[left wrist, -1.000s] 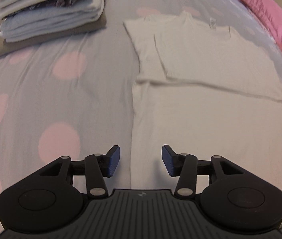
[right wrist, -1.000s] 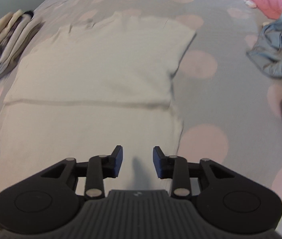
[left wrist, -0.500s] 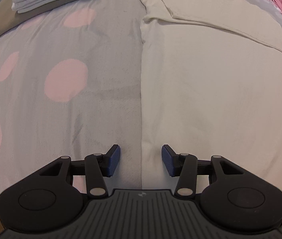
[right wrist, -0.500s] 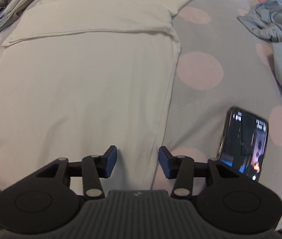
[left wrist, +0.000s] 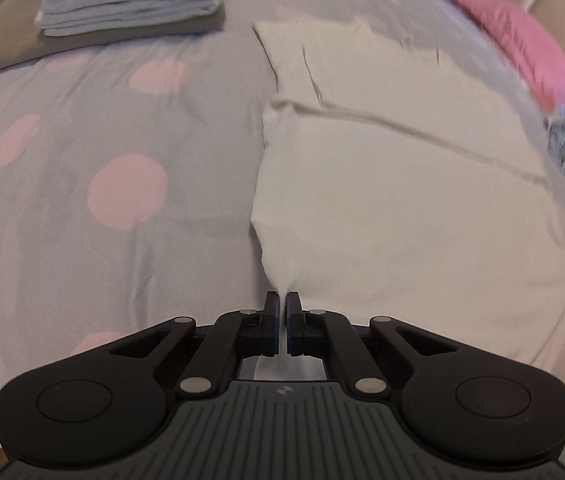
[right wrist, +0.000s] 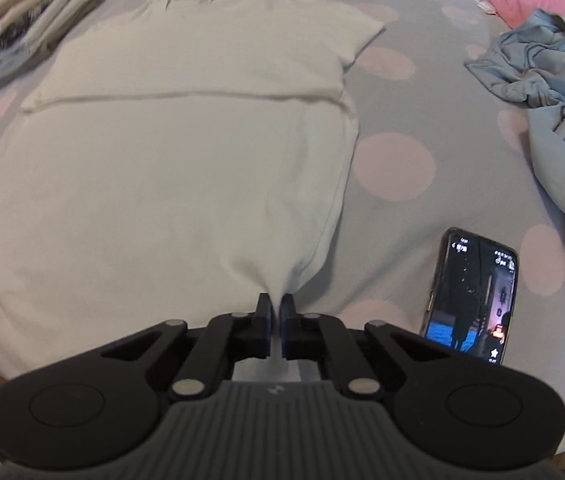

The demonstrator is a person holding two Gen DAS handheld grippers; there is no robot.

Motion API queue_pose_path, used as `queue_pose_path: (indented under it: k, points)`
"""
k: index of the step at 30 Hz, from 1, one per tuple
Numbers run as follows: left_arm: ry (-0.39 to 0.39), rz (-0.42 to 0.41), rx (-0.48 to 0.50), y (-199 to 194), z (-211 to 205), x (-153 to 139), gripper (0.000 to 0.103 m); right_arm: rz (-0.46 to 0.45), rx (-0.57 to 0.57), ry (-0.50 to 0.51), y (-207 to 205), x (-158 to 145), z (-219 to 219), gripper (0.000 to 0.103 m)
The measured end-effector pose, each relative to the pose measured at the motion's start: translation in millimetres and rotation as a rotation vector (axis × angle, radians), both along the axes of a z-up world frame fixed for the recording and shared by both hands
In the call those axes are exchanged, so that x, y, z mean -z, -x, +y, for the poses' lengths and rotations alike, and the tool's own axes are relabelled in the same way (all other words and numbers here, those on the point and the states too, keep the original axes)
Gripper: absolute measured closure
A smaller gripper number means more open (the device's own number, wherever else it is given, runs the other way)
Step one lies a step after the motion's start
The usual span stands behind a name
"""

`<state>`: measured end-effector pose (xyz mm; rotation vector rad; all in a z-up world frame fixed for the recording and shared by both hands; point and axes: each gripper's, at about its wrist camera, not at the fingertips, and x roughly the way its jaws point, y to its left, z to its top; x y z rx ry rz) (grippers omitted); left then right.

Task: Fold clothes

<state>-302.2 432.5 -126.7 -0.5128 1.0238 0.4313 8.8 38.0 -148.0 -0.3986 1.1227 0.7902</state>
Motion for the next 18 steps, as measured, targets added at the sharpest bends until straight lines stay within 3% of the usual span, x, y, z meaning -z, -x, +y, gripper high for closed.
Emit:
queue_pose_path:
  k: [5, 11, 14, 18]
  points:
    - [-0.045, -0.089, -0.011, -13.9, 15.7, -26.9, 0.101, -0.068, 0.009, -0.049, -16.3, -21.9, 12.1, 0.098]
    - [-0.178, -0.110, -0.001, -65.4, 31.3, -43.1, 0.101, -0.219, -0.043, -0.050, -44.1, -45.7, 55.4, 0.098]
    - [-0.220, -0.109, -0.010, -87.4, 37.4, -37.4, 0.101, -0.244, -0.035, -0.050, -61.6, -45.1, 73.7, 0.098]
    - [-0.221, -0.049, -0.018, -104.1, 41.0, -16.5, 0.100, -0.220, -0.005, -0.059, -78.6, -30.5, 88.0, 0.097]
